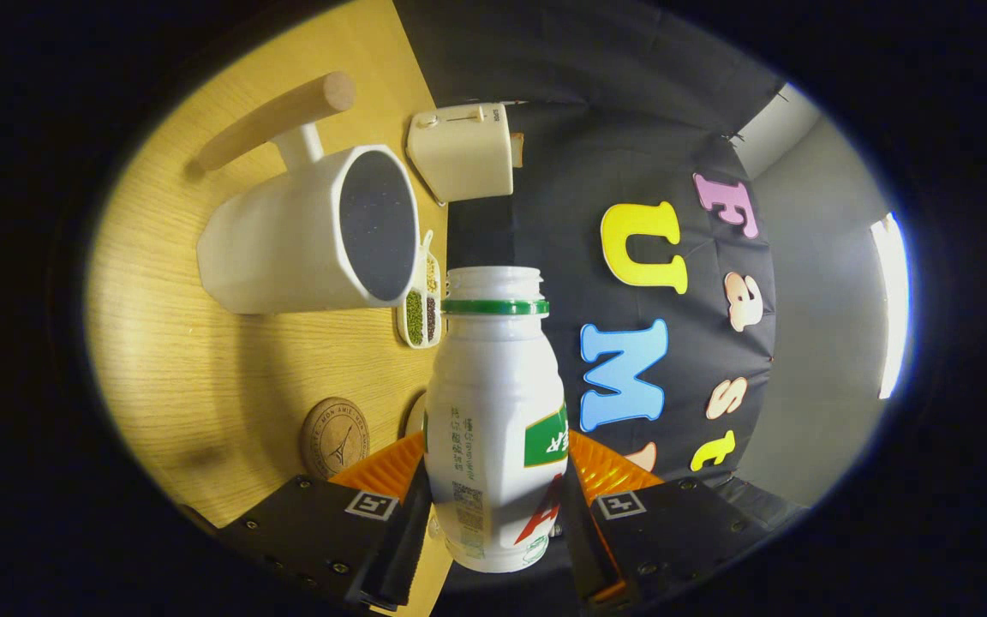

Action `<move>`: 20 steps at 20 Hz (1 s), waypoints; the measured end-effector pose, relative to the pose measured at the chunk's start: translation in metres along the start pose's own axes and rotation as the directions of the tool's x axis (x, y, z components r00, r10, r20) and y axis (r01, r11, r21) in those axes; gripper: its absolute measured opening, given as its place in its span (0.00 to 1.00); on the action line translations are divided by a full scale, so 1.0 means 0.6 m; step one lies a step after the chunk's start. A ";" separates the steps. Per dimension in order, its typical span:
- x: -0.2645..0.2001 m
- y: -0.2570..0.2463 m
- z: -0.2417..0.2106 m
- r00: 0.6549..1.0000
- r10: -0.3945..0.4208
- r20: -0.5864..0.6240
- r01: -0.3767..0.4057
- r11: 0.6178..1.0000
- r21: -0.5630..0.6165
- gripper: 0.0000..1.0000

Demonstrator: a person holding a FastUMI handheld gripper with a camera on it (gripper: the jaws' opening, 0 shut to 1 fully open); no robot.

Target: Take the bottle from table, then pour the juice into the cup, finally place the bottle on the coaster

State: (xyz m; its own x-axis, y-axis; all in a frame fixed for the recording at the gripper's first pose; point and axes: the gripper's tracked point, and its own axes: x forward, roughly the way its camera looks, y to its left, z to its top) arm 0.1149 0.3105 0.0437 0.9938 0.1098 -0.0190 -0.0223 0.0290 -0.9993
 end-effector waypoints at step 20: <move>0.003 -0.019 0.009 0.999 -0.036 0.003 0.036 0.984 -0.173 0.69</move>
State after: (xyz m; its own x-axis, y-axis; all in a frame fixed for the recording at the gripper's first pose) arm 0.1165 0.3160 0.0552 0.9936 0.1114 0.0168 0.0324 -0.1397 -0.9897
